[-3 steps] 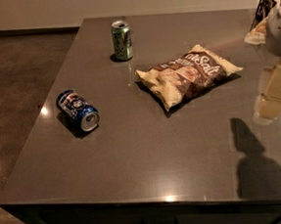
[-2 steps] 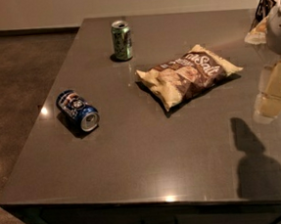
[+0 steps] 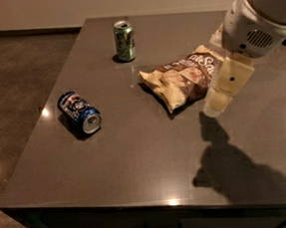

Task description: Pick pepsi can

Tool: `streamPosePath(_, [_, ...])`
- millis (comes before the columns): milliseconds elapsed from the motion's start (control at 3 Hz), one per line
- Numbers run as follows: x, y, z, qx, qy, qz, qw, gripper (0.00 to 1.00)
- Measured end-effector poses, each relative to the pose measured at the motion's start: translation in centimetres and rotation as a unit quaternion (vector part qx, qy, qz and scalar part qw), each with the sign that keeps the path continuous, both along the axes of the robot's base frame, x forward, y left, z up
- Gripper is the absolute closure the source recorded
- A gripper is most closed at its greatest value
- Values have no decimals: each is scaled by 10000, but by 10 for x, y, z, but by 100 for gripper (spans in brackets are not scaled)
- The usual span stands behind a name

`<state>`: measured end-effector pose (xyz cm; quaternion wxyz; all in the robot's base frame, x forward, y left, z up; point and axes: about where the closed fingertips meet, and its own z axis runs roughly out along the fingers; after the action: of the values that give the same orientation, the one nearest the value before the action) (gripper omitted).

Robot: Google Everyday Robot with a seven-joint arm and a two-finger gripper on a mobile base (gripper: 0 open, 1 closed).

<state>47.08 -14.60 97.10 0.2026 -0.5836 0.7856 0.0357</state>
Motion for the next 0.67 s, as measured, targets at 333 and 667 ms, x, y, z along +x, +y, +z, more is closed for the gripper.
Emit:
streamPosePath(333, [11,57,-11,190,83,6,9998,0])
streamPosePath(667, [15,114,-25,144,298,-41,9994,0])
